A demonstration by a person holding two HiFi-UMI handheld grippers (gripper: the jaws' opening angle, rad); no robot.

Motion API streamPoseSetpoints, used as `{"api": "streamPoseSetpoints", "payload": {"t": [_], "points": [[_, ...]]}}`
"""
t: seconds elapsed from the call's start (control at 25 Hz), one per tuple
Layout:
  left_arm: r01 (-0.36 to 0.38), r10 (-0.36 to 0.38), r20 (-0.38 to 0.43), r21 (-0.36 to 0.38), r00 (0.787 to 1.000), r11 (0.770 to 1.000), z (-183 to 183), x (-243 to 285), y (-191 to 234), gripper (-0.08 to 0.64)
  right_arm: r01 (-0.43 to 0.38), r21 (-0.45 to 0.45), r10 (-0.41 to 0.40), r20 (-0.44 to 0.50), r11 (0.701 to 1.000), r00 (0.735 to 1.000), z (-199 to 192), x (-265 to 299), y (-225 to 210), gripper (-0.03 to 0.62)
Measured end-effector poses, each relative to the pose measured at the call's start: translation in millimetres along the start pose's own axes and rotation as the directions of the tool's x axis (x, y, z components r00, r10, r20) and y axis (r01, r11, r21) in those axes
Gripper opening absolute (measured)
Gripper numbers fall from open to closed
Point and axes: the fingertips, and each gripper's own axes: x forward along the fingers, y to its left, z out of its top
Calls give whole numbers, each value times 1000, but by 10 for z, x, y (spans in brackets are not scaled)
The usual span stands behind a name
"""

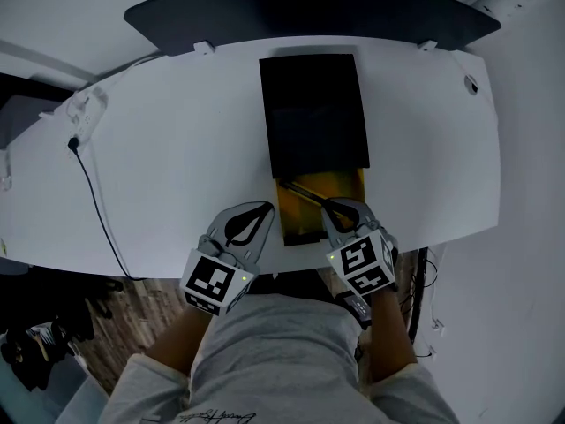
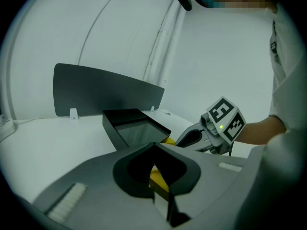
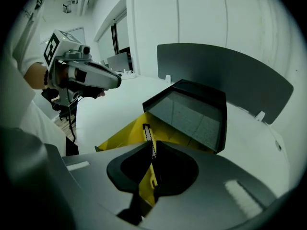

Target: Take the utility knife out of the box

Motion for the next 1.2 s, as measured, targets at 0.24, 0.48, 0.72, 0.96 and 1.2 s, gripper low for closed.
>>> {"api": "streamPoseSetpoints", "payload": {"t": [0.24,0.48,0.72,0.96,1.2], "points": [[-4,4,3,-16,1000,1000,-27,42,32,0,-28,-62,22,-93,998,995,-143,167,22,80],[-9,9,-8,-43,1000,999,-106,80,72,0,-61,-109,43,-160,992,986,-209,299,47,120],[-16,15,-14,-56,1000,998,-161,105,106,0,-82,-164,44,-224,983,974,-302,416,52,146],[-21,19,-20,-67,1000,998,-209,121,152,0,-109,-188,55,-271,976,961,-370,513,67,160],[-21,19,-23,-78,1000,997,-230,141,182,0,-138,-212,66,-315,967,947,-434,578,91,164]]}}
